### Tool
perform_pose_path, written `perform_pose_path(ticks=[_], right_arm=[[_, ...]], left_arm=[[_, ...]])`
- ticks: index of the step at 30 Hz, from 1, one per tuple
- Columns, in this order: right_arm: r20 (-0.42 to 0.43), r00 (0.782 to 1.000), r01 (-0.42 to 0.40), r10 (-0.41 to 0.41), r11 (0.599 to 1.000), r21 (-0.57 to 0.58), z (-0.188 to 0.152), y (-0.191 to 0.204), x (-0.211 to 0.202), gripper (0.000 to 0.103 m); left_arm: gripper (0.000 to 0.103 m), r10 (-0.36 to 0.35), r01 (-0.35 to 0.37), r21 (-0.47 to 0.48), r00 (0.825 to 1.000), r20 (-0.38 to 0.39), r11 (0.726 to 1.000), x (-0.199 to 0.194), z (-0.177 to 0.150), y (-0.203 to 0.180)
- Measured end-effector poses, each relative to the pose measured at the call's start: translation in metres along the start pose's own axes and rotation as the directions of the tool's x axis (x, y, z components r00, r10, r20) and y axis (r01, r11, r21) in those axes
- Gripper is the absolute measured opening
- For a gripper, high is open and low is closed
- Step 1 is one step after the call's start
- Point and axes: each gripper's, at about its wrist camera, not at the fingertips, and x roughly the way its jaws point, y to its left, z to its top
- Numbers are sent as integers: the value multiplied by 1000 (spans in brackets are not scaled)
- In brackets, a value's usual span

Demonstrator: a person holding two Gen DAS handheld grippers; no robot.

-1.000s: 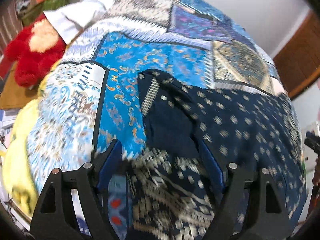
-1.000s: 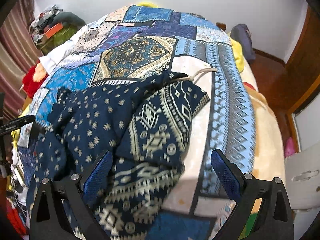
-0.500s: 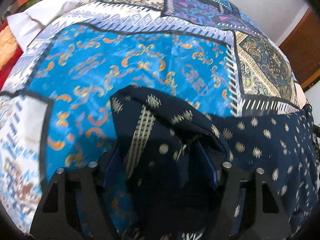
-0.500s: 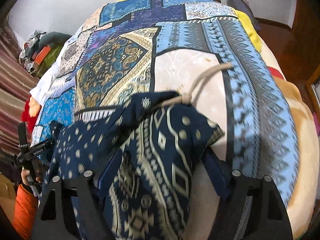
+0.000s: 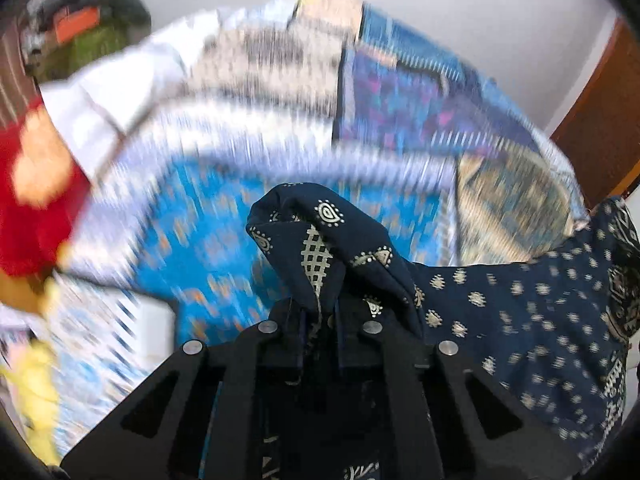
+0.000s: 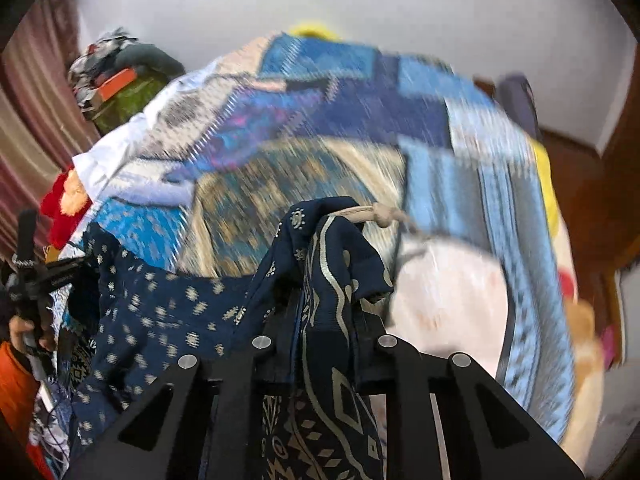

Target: Fold large clothes

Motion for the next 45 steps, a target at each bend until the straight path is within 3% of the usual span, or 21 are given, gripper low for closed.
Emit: perform_pose_path(ticks=[3, 7, 12, 16, 18, 20, 22, 26, 31, 36, 42, 45], right_arm=[[61, 998, 32, -29, 998, -50, 27, 17, -6, 15], [109, 992, 63, -56, 996, -66, 58, 27, 1, 15], [85, 989, 126, -119, 989, -78, 74, 27, 43, 16], [26, 979, 206, -205, 976, -76, 71, 14, 84, 16], [23, 979, 201, -200, 976, -78, 65, 7, 96, 22], [50, 972, 234, -231, 969, -76, 62, 4, 96, 50], [83, 952, 303, -296, 948, -94, 58, 1, 95, 68], [81, 954, 296, -289, 949, -108, 53, -4, 87, 70], [97, 940, 339, -327, 930, -142, 46, 7, 59, 72], [126, 951, 296, -281, 947, -121, 32, 18, 5, 81], [185, 957, 241, -222, 967, -86, 13, 43, -69, 87], [207, 958, 219, -198, 972, -84, -1, 54, -100, 93]], left_arm=[[10, 20, -22, 29, 997, 76, 999, -21, 24, -5], [10, 67, -70, 32, 993, 98, 997, -23, 45, 2], [10, 144, -144, -1, 990, 9, 990, 24, 56, 22], [13, 190, -191, -4, 980, -61, 982, 62, 46, 37], [14, 209, -212, -23, 973, -101, 977, 80, 40, 45], [20, 202, -208, -38, 973, -109, 977, 88, 35, 50], [21, 189, -194, -55, 978, -94, 979, 86, 33, 53], [24, 190, -196, -64, 978, -89, 979, 80, 29, 52], [31, 218, -221, -30, 972, -84, 975, 54, 22, 47], [33, 211, -211, 9, 977, -39, 977, 2, 9, 36], [49, 191, -194, 73, 980, 50, 978, -72, -18, 12], [62, 165, -174, 98, 982, 93, 980, -111, -38, 1]])
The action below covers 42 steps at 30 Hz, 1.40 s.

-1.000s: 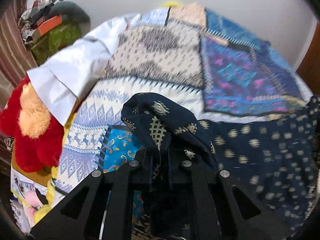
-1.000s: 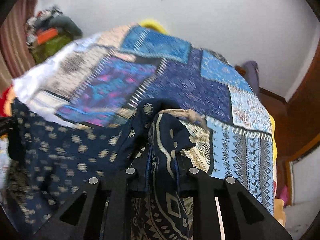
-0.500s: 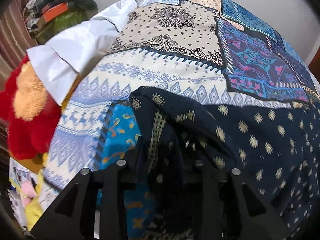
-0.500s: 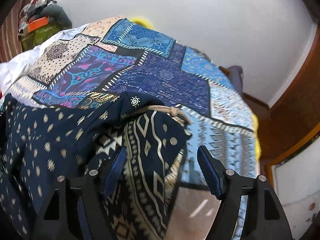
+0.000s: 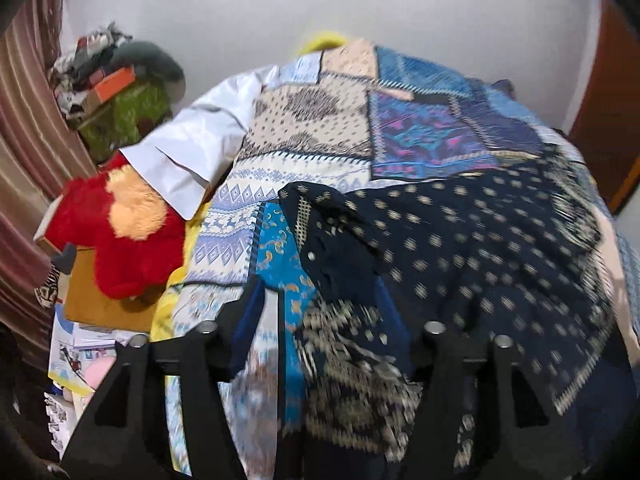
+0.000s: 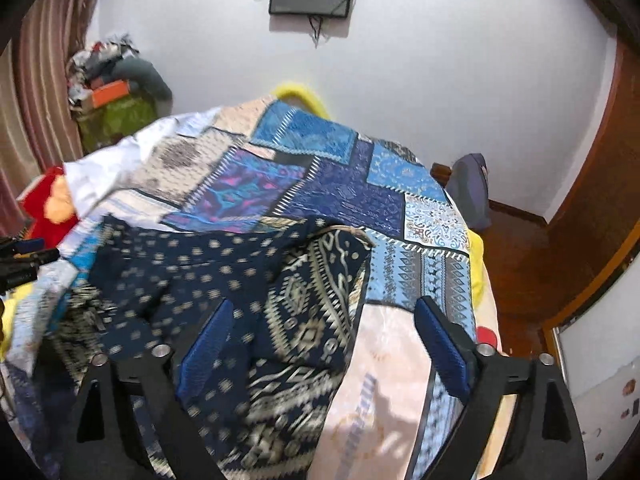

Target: Fold large clothes

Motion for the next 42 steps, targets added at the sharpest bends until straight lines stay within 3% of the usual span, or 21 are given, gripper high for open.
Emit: perform_pose_path(ticks=[5, 10, 14, 16, 21, 24, 27, 29, 30, 32, 33, 34, 35, 36, 38, 40, 42], right_arm=[[29, 999, -46, 46, 999, -3, -21, 10, -54, 94], [-1, 997, -83, 83, 997, 5, -59, 17, -85, 94], [-75, 988, -131, 135, 990, 51, -99, 17, -92, 94], [-134, 975, -168, 179, 981, 94, -124, 17, -90, 94], [-238, 937, -217, 257, 959, 181, -173, 13, -84, 94], [-267, 916, -246, 300, 945, 217, -193, 12, -83, 94], [-284, 877, -315, 387, 911, 267, -203, 15, -79, 93], [-299, 846, -363, 441, 888, 283, -210, 24, -74, 84], [-301, 851, -360, 430, 896, 261, -210, 29, -74, 82], [-302, 862, -359, 407, 911, 203, -210, 42, -73, 64], [-299, 863, -364, 408, 911, 192, -210, 47, -72, 59], [-294, 860, -376, 417, 908, 187, -210, 51, -71, 48], [-291, 858, -383, 423, 905, 185, -210, 53, -70, 37], [-288, 857, -389, 428, 903, 183, -209, 56, -68, 31], [-276, 846, -416, 457, 888, 196, -205, 57, -66, 16], [-257, 844, -431, 471, 881, 197, -200, 58, -66, 13], [-227, 858, -429, 460, 886, 174, -192, 58, -72, 13]], left_arm=[[82, -23, 23, 1, 999, 36, 1000, -51, -33, -4], [84, -40, 40, -15, 999, 1, 999, -73, -75, 0], [85, -59, 55, -46, 995, -85, 997, -67, -121, 6], [85, -77, 67, -71, 986, -147, 995, -58, -143, 9], [85, -140, 97, -153, 943, -302, 984, -28, -201, 13], [85, -196, 126, -211, 914, -356, 969, -15, -225, 9], [84, -215, 138, -225, 903, -371, 965, -5, -239, 2], [69, -225, 148, -221, 897, -381, 964, 1, -243, -4], [65, -228, 152, -218, 893, -389, 964, 3, -243, -7], [55, -219, 149, -205, 897, -384, 967, 5, -242, -12], [53, -206, 142, -190, 900, -383, 971, 5, -241, -15], [44, -195, 134, -180, 903, -382, 975, 4, -240, -17], [17, -197, 140, -172, 904, -379, 975, 3, -239, -19], [8, -214, 156, -177, 897, -386, 972, 3, -237, -21], [9, -250, 190, -194, 898, -363, 963, -4, -232, -22], [9, -263, 217, -170, 907, -328, 961, -16, -222, -27], [8, -271, 239, -142, 923, -273, 960, -34, -205, -32]])
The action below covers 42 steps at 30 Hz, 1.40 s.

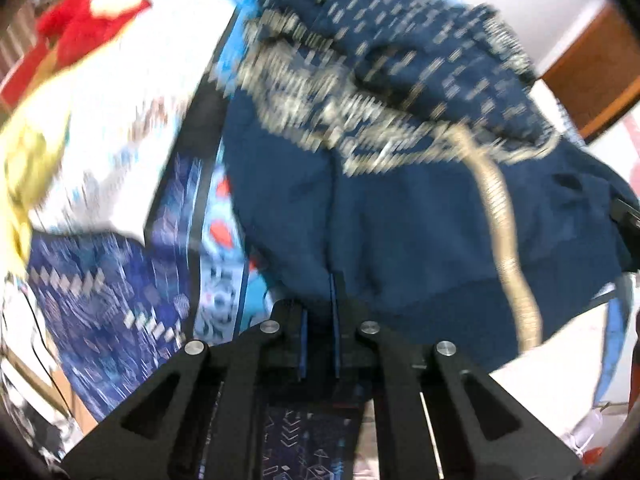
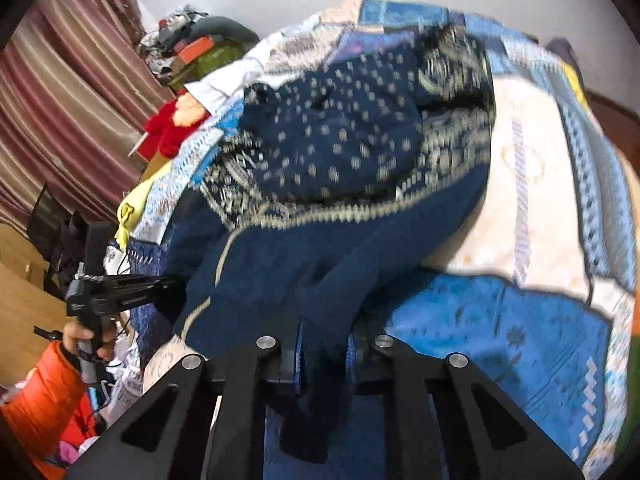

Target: Fold large clothes

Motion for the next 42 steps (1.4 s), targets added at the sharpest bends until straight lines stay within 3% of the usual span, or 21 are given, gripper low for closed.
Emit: perform_pose_path(ticks=[4, 8, 12, 17, 19, 22, 26, 29, 32, 35, 40, 41, 42], right_arm=[[67, 998, -18, 18, 1000, -2, 24, 0, -16, 12], [131, 991, -27, 26, 1000, 10, 54, -7, -31, 12], [186, 983, -12, 5, 999, 41, 95, -24, -38, 12], [233, 972, 24, -44, 996, 92, 163, -51, -26, 12], [235, 969, 55, -77, 993, 100, 187, -59, -14, 12], [213, 967, 113, -138, 986, 125, 225, -79, 20, 12], [129, 972, 179, -198, 974, 141, 263, -109, 84, 12], [52, 970, 229, -239, 963, 140, 274, -132, 126, 12], [20, 987, 157, -162, 976, 152, 276, -155, 141, 12], [20, 998, 57, -61, 983, 174, 277, -173, 132, 12], [14, 997, 68, -70, 986, 154, 277, -188, 102, 12], [30, 978, 200, -205, 972, 120, 277, -183, 90, 12], [58, 937, 340, -346, 936, 85, 277, -178, 80, 12]], left_arm=[[8, -50, 49, 9, 992, 113, 999, -38, 32, -8], [8, -106, 113, -14, 968, 228, 994, -75, 80, 2], [8, -26, 39, -36, 947, 319, 999, -87, 140, 12], [7, 100, -61, -115, 923, 372, 992, -71, 211, 27], [7, 156, -113, -136, 916, 369, 984, -50, 238, 33], [7, 199, -148, -174, 924, 326, 974, -12, 270, 45], [8, 271, -231, -176, 928, 254, 957, 46, 295, 59], [9, 292, -257, -201, 941, 169, 945, 90, 304, 75], [10, 277, -247, -218, 953, 120, 944, 119, 304, 86], [10, 299, -271, -200, 946, 127, 942, 124, 303, 81], [12, 331, -316, -129, 937, 111, 940, 117, 310, 72], [12, 342, -331, -105, 932, 117, 938, 110, 311, 71], [12, 333, -325, -85, 935, 124, 942, 102, 313, 71]])
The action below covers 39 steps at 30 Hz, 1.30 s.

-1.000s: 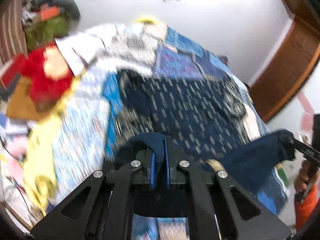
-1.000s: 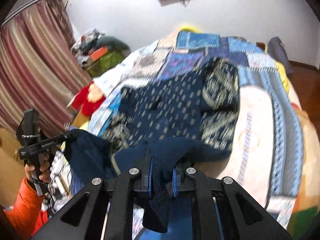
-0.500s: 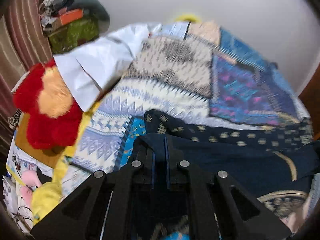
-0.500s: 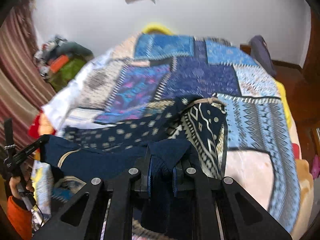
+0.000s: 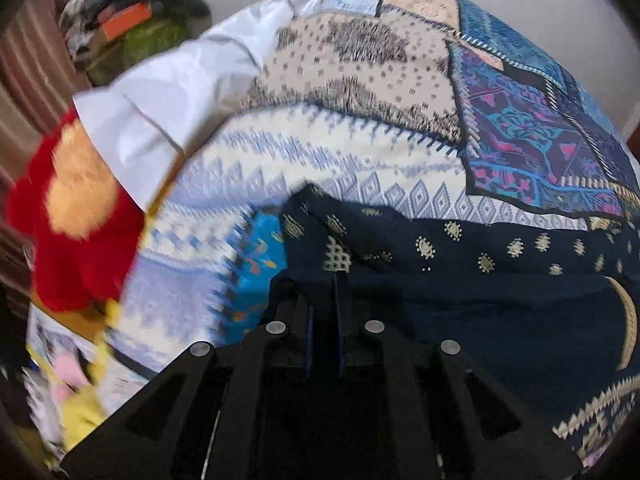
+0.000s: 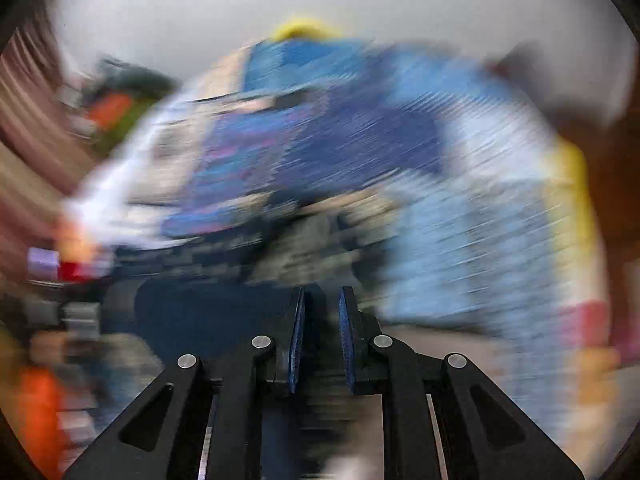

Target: Fold large clothes

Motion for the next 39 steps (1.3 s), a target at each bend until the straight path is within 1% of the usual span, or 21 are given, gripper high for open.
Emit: perform_pose_path(ticks=[1, 2, 3, 6, 7, 8, 9, 10, 11, 12, 13, 17, 23, 25, 28, 32, 34, 35, 36, 37, 39], right_arm=[[61, 988, 143, -141, 989, -38, 1, -1, -12, 12], [86, 979, 190, -185, 981, -48, 1, -5, -21, 12], [85, 981, 178, -173, 983, -48, 1, -11, -31, 12], [82, 996, 38, -37, 999, -21, -7, -18, -56, 12], [82, 997, 8, -5, 1000, -29, -12, -16, -63, 12], [83, 996, -9, 13, 999, -45, -18, -10, -69, 12], [83, 996, -16, 21, 998, -65, -24, -4, -72, 12], [81, 996, -22, 30, 996, -92, -32, 6, -75, 12], [74, 996, -31, 40, 993, -117, -39, 14, -76, 12], [64, 997, -39, 49, 990, -136, -45, 23, -74, 12], [49, 997, -51, 59, 986, -159, -52, 33, -72, 12], [2, 996, -81, 84, 967, -242, -78, 69, -56, 12], [-81, 990, -137, 119, 954, -266, -93, 102, -16, 12], [-86, 991, -122, 103, 958, -260, -91, 108, 0, 12], [-69, 992, -117, 103, 965, -236, -81, 111, 17, 12], [-94, 991, -119, 99, 964, -237, -52, 116, 39, 12], [-73, 994, -97, 80, 960, -264, -28, 120, 43, 12], [-51, 997, -76, 64, 960, -271, -12, 120, 44, 12], [-25, 998, -65, 60, 964, -258, 1, 119, 41, 12], [8, 998, -52, 56, 971, -235, 14, 117, 38, 12], [96, 995, -23, 38, 988, -154, 40, 110, 26, 12]], left_arm=[[12, -16, 16, 10, 1000, -1, 1000, -7, 2, 2], [13, -35, 35, 18, 999, -4, 999, -16, 5, 5], [13, -46, 46, 22, 999, -2, 999, -24, 7, 7], [15, -94, 93, 36, 995, 15, 995, -58, 11, 11], [23, -93, 93, 38, 995, 21, 995, -64, 12, 10], [53, -68, 66, 38, 997, 36, 997, -72, 13, 9], [70, -21, 18, 40, 997, 76, 999, -83, 12, 10], [89, 1, -7, 45, 993, 119, 999, -92, 12, 9], [90, 23, -32, 51, 985, 168, 998, -101, 9, 9], [90, 39, -51, 60, 981, 188, 997, -107, 7, 9], [90, 43, -57, 68, 981, 187, 996, -110, 5, 8], [90, -10, -12, 138, 986, 164, 990, -110, -17, -5], [90, -111, 95, 208, 992, 63, 974, -78, -56, -46], [90, -101, 88, 251, 994, 37, 964, -59, -63, -66], [90, -42, 32, 280, 999, 29, 959, -33, -62, -88], [90, 0, -16, 268, 998, 60, 963, -17, -26, -92], [90, 52, -76, 257, 994, 98, 963, -17, 1, -88], [90, 78, -105, 243, 990, 119, 964, -20, 17, -83], [90, 83, -111, 227, 988, 132, 968, -26, 32, -77], [90, 87, -117, 208, 985, 148, 971, -31, 44, -72], [90, 116, -148, 148, 972, 206, 978, -51, 67, -58]])
